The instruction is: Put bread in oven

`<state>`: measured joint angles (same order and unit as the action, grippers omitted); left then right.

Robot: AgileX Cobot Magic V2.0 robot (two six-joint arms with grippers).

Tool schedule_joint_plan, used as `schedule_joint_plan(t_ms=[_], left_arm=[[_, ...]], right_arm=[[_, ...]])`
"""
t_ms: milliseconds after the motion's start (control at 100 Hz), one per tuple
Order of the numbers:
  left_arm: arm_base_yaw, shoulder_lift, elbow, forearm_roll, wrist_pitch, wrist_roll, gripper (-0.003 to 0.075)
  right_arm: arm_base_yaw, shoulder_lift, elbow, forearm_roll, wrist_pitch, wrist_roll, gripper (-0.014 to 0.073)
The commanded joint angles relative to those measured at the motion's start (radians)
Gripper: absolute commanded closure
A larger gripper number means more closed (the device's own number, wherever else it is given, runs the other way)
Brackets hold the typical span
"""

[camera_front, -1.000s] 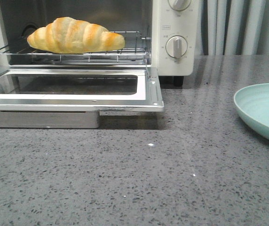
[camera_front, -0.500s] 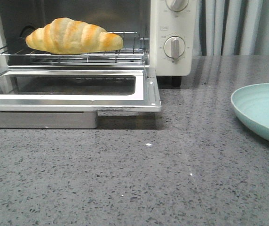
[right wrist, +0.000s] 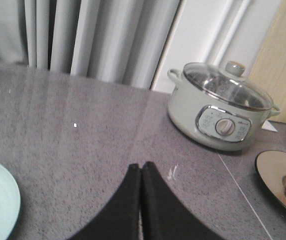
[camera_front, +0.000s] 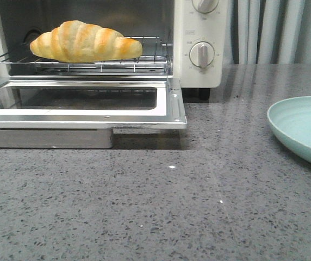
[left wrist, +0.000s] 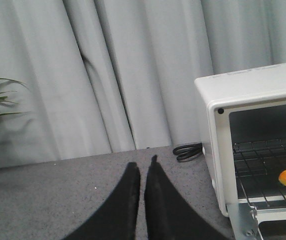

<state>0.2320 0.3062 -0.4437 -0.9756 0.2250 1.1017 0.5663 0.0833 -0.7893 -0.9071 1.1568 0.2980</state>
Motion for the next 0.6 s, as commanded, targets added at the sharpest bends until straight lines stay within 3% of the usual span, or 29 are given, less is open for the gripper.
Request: schedule_joint_plan(t_ms=[0, 470, 590], left_arm=[[-0.007, 0.017, -0.005, -0.037, -0.024, -0.016, 0.074], [-0.145, -0.02, 0.046, -0.053, -0.037, -0.006, 0.074], [-0.159, -0.056, 0.098, -0.156, -0.084, -0.006, 0.074]], right_arm=[[-0.047, -0.023, 0.019, 0.016, -0.159, 0.016, 0.0645], [-0.268, -0.115, 0.252, 0.296, -0.449, 0.028, 0.0645], [-0.3, -0.115, 0.283, 0.357, -0.563, 0.028, 0.0645]])
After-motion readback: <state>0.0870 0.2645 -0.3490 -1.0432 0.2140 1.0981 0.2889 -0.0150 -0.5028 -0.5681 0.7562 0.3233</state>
